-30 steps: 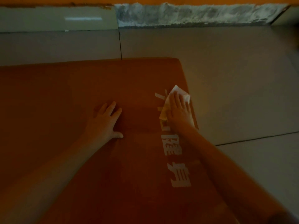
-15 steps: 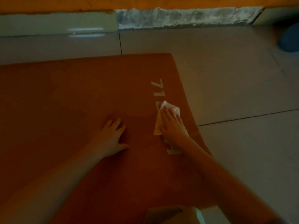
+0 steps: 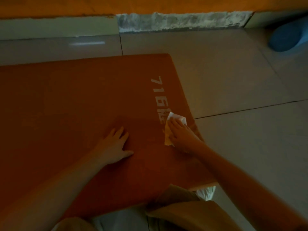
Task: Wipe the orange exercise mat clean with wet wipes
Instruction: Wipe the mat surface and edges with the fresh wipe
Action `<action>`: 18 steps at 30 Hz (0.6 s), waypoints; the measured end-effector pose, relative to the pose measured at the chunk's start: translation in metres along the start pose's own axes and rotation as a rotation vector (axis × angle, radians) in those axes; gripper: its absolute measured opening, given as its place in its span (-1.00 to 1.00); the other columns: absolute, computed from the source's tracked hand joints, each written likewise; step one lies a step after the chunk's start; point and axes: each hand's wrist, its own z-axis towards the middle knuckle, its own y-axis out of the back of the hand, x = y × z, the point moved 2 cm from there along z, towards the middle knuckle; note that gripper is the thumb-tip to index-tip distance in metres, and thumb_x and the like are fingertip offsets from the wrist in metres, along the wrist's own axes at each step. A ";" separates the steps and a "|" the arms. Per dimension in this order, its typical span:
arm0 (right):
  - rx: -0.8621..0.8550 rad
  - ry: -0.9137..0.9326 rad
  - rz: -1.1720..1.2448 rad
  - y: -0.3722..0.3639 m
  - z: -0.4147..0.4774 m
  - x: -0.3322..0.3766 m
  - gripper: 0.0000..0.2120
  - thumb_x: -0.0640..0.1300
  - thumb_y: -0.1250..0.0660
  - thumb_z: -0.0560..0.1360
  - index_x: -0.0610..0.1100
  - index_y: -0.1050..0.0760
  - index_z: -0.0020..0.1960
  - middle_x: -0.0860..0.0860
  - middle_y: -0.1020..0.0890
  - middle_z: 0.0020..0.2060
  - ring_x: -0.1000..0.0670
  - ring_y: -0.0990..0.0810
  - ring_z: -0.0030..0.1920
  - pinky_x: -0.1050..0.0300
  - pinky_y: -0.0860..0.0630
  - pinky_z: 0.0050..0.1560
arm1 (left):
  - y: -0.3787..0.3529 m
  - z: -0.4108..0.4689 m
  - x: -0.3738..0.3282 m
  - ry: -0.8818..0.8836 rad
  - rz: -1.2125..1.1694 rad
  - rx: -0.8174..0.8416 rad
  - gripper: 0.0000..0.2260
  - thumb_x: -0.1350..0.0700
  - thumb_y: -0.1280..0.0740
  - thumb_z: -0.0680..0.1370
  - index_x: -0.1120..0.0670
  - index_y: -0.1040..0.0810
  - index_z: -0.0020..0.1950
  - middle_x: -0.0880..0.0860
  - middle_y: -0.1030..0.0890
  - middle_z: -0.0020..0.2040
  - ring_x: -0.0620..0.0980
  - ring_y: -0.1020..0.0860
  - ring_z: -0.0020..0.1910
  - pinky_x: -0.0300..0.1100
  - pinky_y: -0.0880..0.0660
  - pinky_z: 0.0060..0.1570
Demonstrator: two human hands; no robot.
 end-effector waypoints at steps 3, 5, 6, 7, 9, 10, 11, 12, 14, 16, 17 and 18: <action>0.022 0.044 0.015 -0.011 -0.018 0.001 -0.43 -0.03 0.03 0.67 -0.16 0.20 0.57 -0.06 0.13 0.56 -0.07 0.20 0.54 -0.03 0.16 0.50 | 0.001 0.004 -0.002 0.016 0.020 0.002 -0.23 -0.34 -0.12 0.54 -0.05 0.15 0.59 0.00 0.27 0.57 0.12 0.18 0.56 0.17 -0.04 0.49; 0.043 0.052 0.035 -0.015 -0.028 0.002 -0.42 -0.02 0.00 0.67 -0.15 0.19 0.57 -0.05 0.12 0.56 -0.07 0.19 0.55 -0.04 0.14 0.50 | 0.001 0.005 -0.003 0.031 0.031 0.013 -0.23 -0.35 -0.12 0.54 -0.05 0.14 0.59 0.00 0.27 0.57 0.12 0.18 0.55 0.16 -0.02 0.50; 0.044 0.062 0.045 -0.018 -0.037 0.000 -0.42 -0.01 -0.01 0.66 -0.15 0.16 0.57 -0.06 0.10 0.56 -0.07 0.17 0.55 -0.05 0.12 0.50 | 0.000 0.003 -0.006 0.033 0.049 0.022 -0.23 -0.35 -0.12 0.54 -0.04 0.14 0.59 0.01 0.27 0.57 0.13 0.18 0.55 0.16 -0.01 0.50; 0.050 0.094 0.036 -0.019 -0.039 0.001 -0.42 0.02 0.01 0.65 -0.16 0.12 0.57 -0.08 0.07 0.56 -0.09 0.15 0.55 -0.07 0.11 0.51 | 0.000 0.005 -0.004 0.041 0.049 0.032 -0.23 -0.35 -0.12 0.54 -0.04 0.14 0.59 0.02 0.27 0.57 0.13 0.17 0.55 0.16 0.00 0.50; 0.052 0.137 -0.028 -0.024 -0.051 -0.004 -0.37 0.11 0.14 0.59 -0.19 0.08 0.57 -0.13 0.07 0.56 -0.12 0.13 0.55 -0.15 0.08 0.53 | 0.004 0.006 -0.007 0.049 0.067 0.047 -0.23 -0.34 -0.12 0.54 -0.04 0.14 0.59 0.02 0.26 0.57 0.14 0.16 0.55 0.15 0.00 0.50; 0.065 0.139 -0.043 -0.026 -0.056 -0.008 -0.37 0.10 0.14 0.59 -0.20 0.10 0.56 -0.13 0.09 0.56 -0.13 0.15 0.55 -0.16 0.09 0.52 | 0.005 0.006 -0.008 0.055 0.064 0.059 -0.23 -0.34 -0.12 0.54 -0.04 0.14 0.59 0.02 0.27 0.57 0.14 0.17 0.55 0.15 0.01 0.50; 0.060 0.121 -0.035 -0.026 -0.059 -0.009 -0.40 0.06 0.08 0.63 -0.19 0.13 0.57 -0.12 0.10 0.56 -0.11 0.17 0.55 -0.12 0.11 0.52 | 0.007 0.006 -0.008 0.062 0.054 0.071 -0.23 -0.34 -0.12 0.54 -0.04 0.14 0.59 0.02 0.27 0.57 0.14 0.17 0.55 0.15 0.01 0.50; 0.051 0.098 -0.021 -0.026 -0.062 -0.010 -0.42 0.01 0.03 0.65 -0.17 0.15 0.57 -0.10 0.11 0.56 -0.09 0.17 0.55 -0.08 0.12 0.50 | 0.008 0.005 -0.009 0.070 0.044 0.082 -0.22 -0.35 -0.12 0.53 -0.04 0.15 0.59 0.02 0.28 0.57 0.13 0.18 0.55 0.16 0.02 0.50; 0.027 0.113 -0.060 -0.029 -0.065 -0.007 -0.41 -0.02 -0.04 0.66 -0.18 0.16 0.57 -0.11 0.13 0.56 -0.10 0.18 0.55 -0.09 0.10 0.50 | 0.004 0.004 -0.012 0.084 0.033 0.092 -0.19 -0.36 -0.12 0.52 -0.03 0.17 0.59 0.02 0.31 0.56 0.14 0.22 0.55 0.17 0.04 0.50; 0.002 0.139 -0.145 -0.035 -0.064 -0.007 -0.38 -0.01 -0.05 0.66 -0.20 0.18 0.56 -0.13 0.15 0.55 -0.13 0.17 0.55 -0.10 0.07 0.50 | -0.003 0.004 -0.018 0.105 0.036 0.070 -0.14 -0.38 -0.13 0.50 0.00 0.22 0.58 0.03 0.34 0.55 0.17 0.24 0.54 0.18 0.03 0.50; -0.011 0.125 -0.142 -0.037 -0.063 -0.010 -0.37 0.01 -0.03 0.66 -0.20 0.20 0.56 -0.13 0.14 0.55 -0.13 0.15 0.55 -0.08 0.05 0.50 | -0.006 0.004 -0.021 0.117 0.042 0.046 -0.12 -0.38 -0.14 0.50 0.02 0.23 0.58 0.04 0.36 0.55 0.19 0.25 0.54 0.18 0.02 0.50; -0.022 0.109 -0.123 -0.041 -0.062 -0.013 -0.37 0.04 0.00 0.65 -0.20 0.21 0.56 -0.14 0.13 0.56 -0.12 0.14 0.55 -0.07 0.04 0.50 | -0.009 0.004 -0.023 0.124 0.048 0.026 -0.10 -0.38 -0.15 0.50 0.03 0.24 0.58 0.05 0.37 0.54 0.20 0.25 0.53 0.19 0.00 0.49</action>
